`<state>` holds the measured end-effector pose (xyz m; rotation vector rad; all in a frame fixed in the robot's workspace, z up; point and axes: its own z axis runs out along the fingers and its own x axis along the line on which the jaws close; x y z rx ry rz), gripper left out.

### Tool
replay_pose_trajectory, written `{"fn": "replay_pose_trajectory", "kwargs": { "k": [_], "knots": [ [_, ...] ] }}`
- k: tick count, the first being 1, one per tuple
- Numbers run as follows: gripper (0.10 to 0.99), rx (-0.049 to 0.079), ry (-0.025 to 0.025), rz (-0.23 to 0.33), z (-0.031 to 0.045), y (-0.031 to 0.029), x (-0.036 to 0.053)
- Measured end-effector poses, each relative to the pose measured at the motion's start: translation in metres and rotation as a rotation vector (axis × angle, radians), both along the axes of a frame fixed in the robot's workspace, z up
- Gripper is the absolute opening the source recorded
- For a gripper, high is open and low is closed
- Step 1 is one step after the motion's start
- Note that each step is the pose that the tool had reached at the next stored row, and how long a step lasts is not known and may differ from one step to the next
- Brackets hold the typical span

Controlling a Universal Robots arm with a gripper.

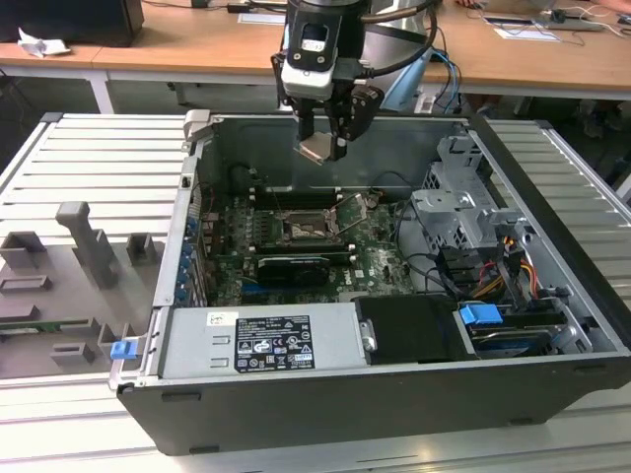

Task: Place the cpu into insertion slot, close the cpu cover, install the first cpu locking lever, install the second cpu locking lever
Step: 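Place the cpu into insertion slot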

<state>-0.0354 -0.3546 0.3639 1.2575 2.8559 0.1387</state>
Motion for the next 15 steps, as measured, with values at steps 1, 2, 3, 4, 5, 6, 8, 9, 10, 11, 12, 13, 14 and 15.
{"fn": "replay_pose_trajectory", "kwargs": {
  "k": [1,2,3,4,5,6,8,9,10,11,12,13,14,15],
  "knots": [
    [0.541,0.0,0.0,-0.015,-0.0001,0.0,0.0],
    [0.541,0.0,0.0001,-0.027,-0.0001,0.0,0.0],
    [0.541,0.0,0.0,-0.035,-0.0002,0.0,0.0],
    [0.541,0.0,0.0001,-0.05,-0.0002,0.0,0.0004],
    [0.541,0.0,0.0001,-0.06,-0.0003,0.0,0.0005],
    [0.541,0.0,0.0,-0.069,-0.0004,0.0,0.0006],
    [0.541,0.0,0.0001,-0.092,-0.0006,0.0,0.0006],
    [0.541,0.0,0.0001,-0.1,-0.0006,0.0,0.0006],
    [0.541,0.0,0.0001,-0.117,-0.0008,0.0,0.0006],
    [0.541,0.0,0.0002,-0.128,-0.0008,0.0,0.0006],
    [0.541,0.0,0.0001,-0.139,-0.0009,0.0,0.0006],
    [0.541,0.0,0.0001,-0.146,-0.001,0.0,0.0007],
    [0.541,0.0,0.0001,-0.152,-0.001,0.0,0.0006],
    [0.541,0.0,0.0001,-0.157,-0.001,0.0,0.0007]
  ]
}}
